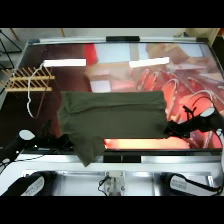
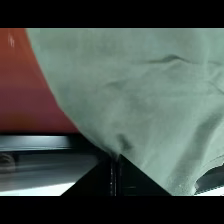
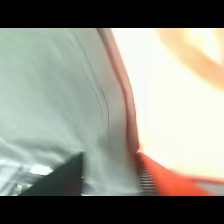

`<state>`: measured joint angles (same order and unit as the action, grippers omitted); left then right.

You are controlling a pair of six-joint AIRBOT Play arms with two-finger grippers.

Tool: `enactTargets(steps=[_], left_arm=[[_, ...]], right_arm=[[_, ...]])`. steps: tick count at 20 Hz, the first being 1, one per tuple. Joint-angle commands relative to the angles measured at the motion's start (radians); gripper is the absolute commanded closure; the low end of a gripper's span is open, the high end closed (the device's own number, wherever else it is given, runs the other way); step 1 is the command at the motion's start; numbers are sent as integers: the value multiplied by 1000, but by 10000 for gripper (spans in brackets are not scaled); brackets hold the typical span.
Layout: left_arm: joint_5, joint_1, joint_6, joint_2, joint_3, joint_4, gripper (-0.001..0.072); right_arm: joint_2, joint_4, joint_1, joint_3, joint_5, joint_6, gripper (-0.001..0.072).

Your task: Fold the shirts.

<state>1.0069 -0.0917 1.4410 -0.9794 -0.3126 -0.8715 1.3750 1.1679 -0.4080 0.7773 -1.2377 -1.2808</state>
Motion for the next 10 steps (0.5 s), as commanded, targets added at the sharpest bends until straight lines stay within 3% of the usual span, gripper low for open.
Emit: enactTargets(steps=[1,3,4,7,10], left_arm=[[6,0,0,0,0,1,670],[7,0,-1,0,-6,1,671],[10,0,-6,1,-15,1,670],[80,-23,-103,14,-106,0,672],[186,-88,-106,8,-283,0,672]], right_arm=[[8,-26,1,-8,8,10,348],[8,-40,8,-8,-21,40,505],[8,-32,21,-6,-32,52,638],[-22,-31,44,34,-38,97,636],[-44,-49,44,129,-28,77,637]])
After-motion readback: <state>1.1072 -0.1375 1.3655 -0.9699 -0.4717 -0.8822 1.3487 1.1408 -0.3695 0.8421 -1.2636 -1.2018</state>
